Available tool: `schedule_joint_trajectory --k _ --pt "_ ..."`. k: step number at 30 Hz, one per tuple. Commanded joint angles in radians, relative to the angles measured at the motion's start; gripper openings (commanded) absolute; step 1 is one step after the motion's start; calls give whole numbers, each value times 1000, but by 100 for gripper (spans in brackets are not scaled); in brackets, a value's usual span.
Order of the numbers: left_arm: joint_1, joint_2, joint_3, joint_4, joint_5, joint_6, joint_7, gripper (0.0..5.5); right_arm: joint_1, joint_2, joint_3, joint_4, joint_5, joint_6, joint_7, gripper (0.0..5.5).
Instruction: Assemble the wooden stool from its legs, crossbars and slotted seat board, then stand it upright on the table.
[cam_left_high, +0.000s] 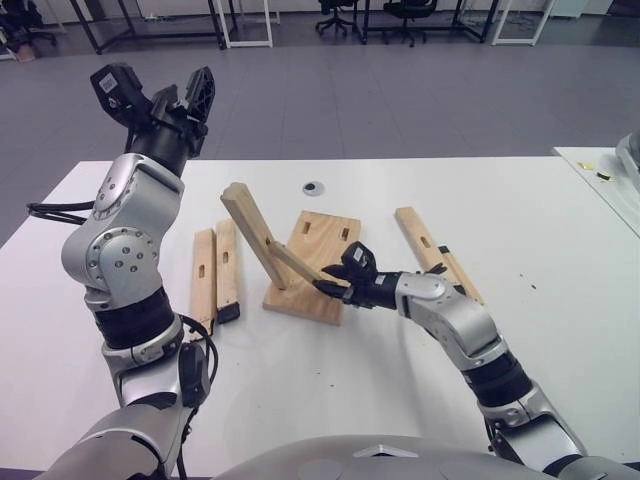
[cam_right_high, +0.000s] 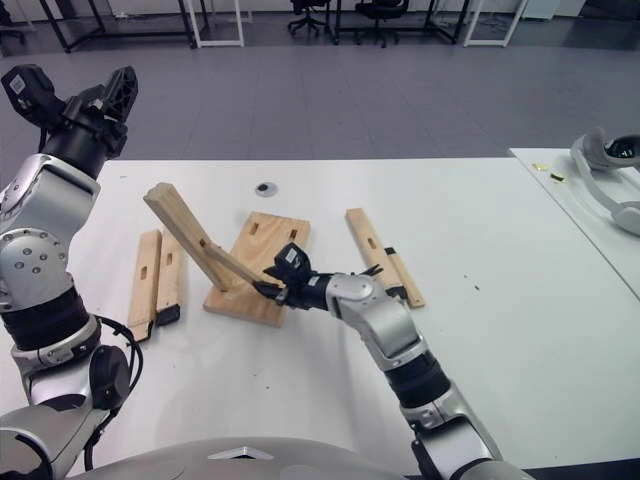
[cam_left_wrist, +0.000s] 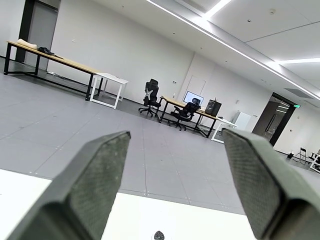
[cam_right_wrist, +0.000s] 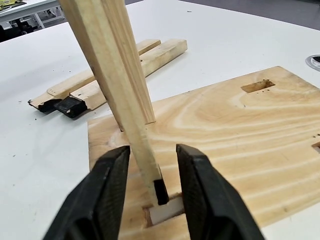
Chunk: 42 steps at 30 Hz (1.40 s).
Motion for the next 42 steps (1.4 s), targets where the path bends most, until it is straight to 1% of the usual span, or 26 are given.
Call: schedule_joint_trajectory --k 1,4,8,12,22,27,29,31,33,35,38,42 --pt "9 -10 8 -21 9 -5 19 339 -10 -6 11 -2 -6 -1 22 110" --pt "16 -16 12 -28 10 -7 24 339 -24 -18 11 11 -7 -2 42 55" --pt "36 -32 18 -45 12 -14 38 339 -66 -49 -4 40 -15 -10 80 49" --pt "71 -62 16 -73 17 -28 59 339 -110 -84 4 43 -19 -8 129 46" --pt "168 -113 -1 -122 52 -56 88 339 -161 -203 -3 -76 -13 85 191 43" --pt "208 -130 -12 -139 63 -54 93 339 -198 -253 -76 -143 27 130 206 43" --pt "229 -146 -36 -148 70 -47 95 339 -197 -262 -121 -145 37 142 188 43" --pt "271 -129 -100 -176 103 -19 70 339 -209 -264 -180 -79 17 122 141 43" --pt "318 -78 -173 -219 133 24 25 339 -237 -256 -241 16 -15 83 74 43" --pt "369 -52 -214 -256 137 64 -3 339 -243 -236 -288 46 -17 67 29 43" --pt "399 -70 -262 -282 124 94 -18 339 -220 -209 -317 33 -7 69 -11 43" --pt "366 -91 -285 -270 127 95 -19 339 -213 -191 -340 52 -9 61 -49 43"
